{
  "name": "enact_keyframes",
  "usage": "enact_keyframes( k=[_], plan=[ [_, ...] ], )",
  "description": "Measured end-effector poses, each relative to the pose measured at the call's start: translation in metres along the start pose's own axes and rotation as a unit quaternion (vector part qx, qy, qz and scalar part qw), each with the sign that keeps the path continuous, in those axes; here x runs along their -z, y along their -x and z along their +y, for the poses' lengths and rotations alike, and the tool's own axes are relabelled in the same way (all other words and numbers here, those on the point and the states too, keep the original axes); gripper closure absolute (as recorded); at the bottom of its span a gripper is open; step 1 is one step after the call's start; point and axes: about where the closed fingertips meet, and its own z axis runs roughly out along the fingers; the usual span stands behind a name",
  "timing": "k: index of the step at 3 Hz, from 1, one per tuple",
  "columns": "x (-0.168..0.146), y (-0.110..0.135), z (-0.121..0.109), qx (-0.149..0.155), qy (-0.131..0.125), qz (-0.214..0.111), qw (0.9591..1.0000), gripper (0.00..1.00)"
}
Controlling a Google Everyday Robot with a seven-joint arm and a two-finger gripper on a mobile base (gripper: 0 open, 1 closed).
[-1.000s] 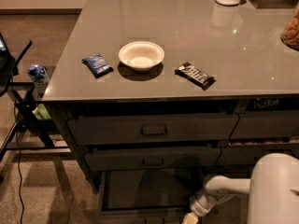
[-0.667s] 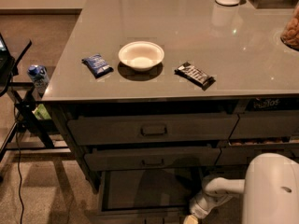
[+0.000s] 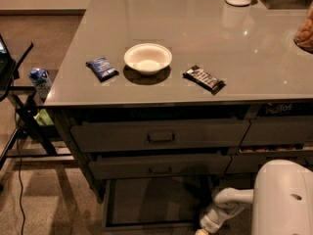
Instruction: Open bottom drawer
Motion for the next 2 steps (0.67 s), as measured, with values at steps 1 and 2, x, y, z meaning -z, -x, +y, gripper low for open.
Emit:
enact_keyframes(
  k=[1,2],
  plan=[
    [0.013,-0.023,0.021,-0.019,0.001,-0.009,0.9998,0.00],
    [0.031,-0.055,0.059,-0.039,0.003,-0.010,0.9992,0.00]
  ],
)
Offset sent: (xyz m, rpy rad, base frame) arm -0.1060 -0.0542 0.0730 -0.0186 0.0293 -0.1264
